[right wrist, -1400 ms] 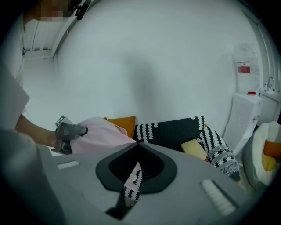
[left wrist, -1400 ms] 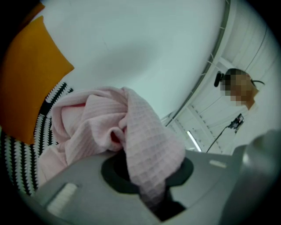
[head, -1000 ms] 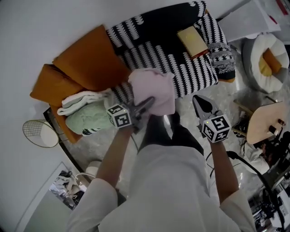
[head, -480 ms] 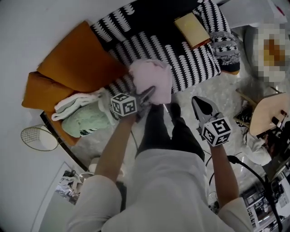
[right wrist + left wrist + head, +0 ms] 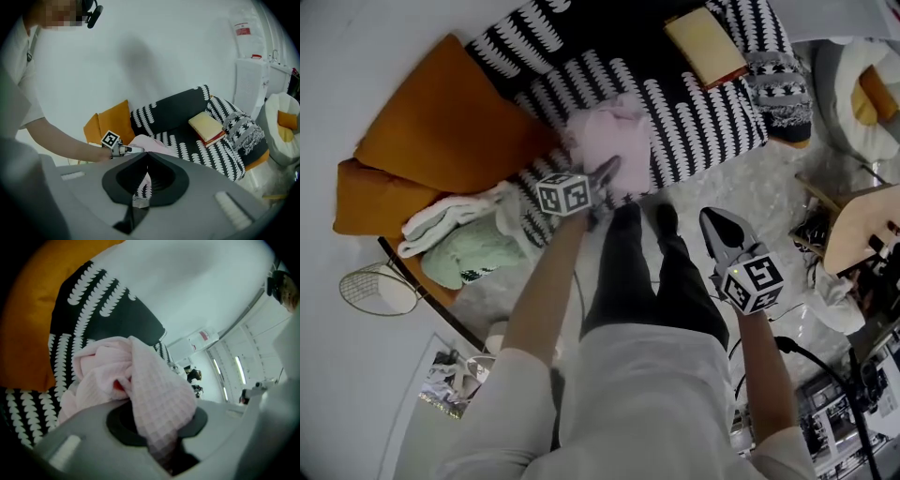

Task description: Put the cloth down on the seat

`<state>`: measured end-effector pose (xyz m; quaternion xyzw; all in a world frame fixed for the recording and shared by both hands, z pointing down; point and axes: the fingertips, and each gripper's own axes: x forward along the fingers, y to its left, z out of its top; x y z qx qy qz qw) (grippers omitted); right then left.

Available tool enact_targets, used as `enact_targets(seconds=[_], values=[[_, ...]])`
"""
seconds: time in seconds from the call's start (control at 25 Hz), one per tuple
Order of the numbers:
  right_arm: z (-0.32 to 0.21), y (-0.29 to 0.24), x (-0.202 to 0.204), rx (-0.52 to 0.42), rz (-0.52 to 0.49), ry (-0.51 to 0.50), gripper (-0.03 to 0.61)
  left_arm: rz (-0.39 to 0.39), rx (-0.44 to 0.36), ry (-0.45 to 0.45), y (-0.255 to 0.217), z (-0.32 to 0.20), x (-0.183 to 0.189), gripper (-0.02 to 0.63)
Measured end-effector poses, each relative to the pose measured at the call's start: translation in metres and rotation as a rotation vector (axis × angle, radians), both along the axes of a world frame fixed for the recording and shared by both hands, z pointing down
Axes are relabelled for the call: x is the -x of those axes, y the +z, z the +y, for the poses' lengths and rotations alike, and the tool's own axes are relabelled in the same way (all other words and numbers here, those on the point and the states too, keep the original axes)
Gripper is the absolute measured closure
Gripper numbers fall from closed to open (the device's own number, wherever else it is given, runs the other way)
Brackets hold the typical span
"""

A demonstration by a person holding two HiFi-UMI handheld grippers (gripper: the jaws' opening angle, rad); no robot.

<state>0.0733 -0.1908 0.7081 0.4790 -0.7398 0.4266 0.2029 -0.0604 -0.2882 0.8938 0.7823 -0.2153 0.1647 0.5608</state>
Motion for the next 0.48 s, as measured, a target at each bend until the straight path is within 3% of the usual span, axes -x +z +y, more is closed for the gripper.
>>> enact_targets(seconds=[0.24,0.36,0.48], values=[[0.01,0.015,0.004,0.018,-0.014,0.013,0.574,-0.015,0.052,-0.076,0.029,-0.011,0.007,0.472],[0.011,0.019,0.004,0.021,-0.021,0.017,0.574,-0.012,0.059,-0.073,0.037,-0.011,0.007,0.405],[0.011,0.02,0.004,0.017,-0.024,0.018,0.574,-0.013,0.06,-0.098,0.039,-0.014,0.008,0.382]])
